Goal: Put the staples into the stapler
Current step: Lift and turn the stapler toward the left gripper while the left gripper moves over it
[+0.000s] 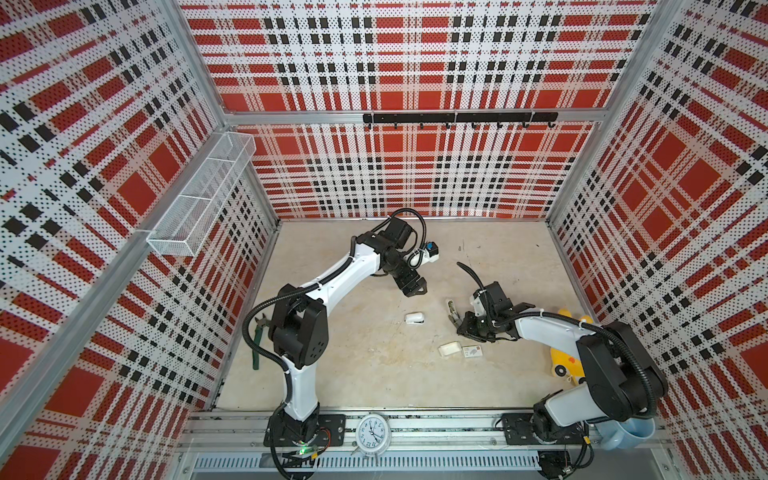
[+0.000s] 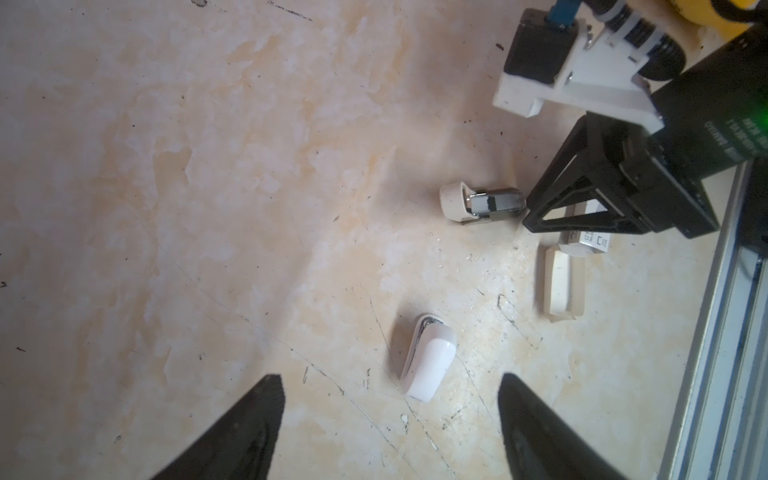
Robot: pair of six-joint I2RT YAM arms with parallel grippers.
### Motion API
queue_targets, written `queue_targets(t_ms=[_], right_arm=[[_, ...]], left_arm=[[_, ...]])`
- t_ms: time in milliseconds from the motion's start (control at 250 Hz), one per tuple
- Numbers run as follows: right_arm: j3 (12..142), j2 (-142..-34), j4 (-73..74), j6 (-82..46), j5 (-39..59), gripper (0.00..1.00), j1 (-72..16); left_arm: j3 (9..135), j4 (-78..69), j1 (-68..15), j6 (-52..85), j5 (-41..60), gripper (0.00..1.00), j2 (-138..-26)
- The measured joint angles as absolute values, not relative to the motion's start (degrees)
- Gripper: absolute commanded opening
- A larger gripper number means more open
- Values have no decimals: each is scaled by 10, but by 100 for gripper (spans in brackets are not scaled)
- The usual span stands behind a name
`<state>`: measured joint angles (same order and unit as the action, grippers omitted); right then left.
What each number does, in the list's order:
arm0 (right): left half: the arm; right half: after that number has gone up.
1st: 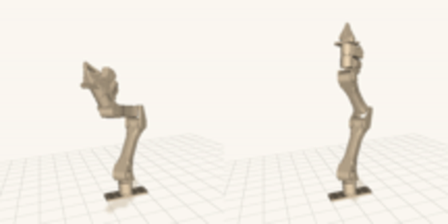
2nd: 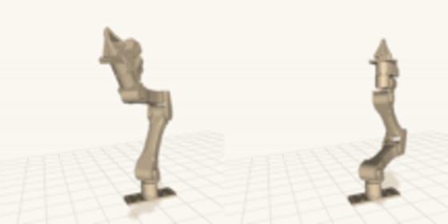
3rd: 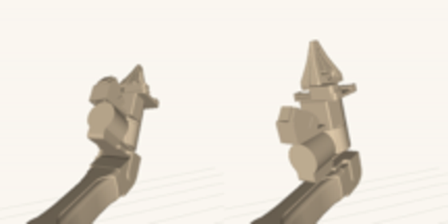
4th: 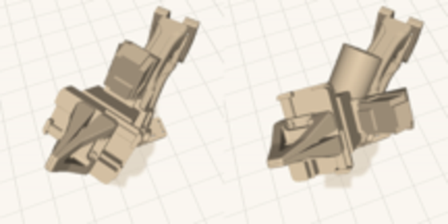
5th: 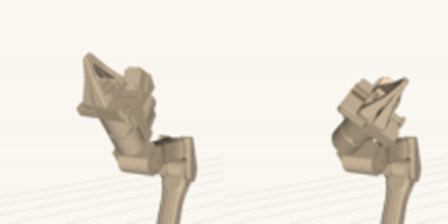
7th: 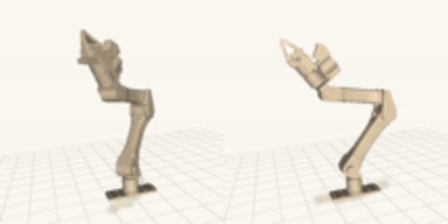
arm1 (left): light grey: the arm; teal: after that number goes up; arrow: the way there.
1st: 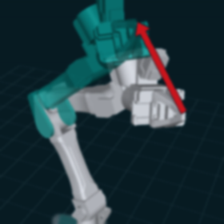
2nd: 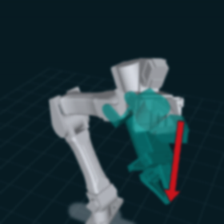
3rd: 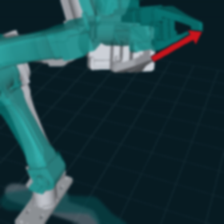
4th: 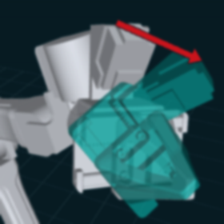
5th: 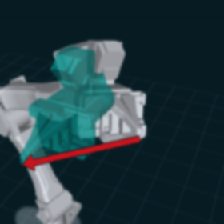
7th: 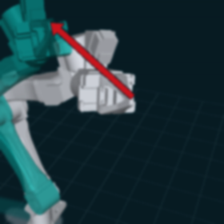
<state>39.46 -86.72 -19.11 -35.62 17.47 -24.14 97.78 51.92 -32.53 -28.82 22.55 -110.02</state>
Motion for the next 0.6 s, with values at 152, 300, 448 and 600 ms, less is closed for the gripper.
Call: queue_targets(t_ms=[152, 300, 448, 600], right_arm=[[413, -881, -199, -342, 163, 27, -237], [435, -893, -212, -328, 149, 26, -233], [462, -909, -225, -309, 137, 26, -222], [480, -925, -226, -292, 137, 26, -208]], left_arm=[[978, 519, -330, -292, 224, 83, -1100], [972, 519, -342, -305, 214, 83, -1100], [960, 520, -352, -316, 206, 83, -1105], [956, 519, -354, -328, 206, 82, -1124]])
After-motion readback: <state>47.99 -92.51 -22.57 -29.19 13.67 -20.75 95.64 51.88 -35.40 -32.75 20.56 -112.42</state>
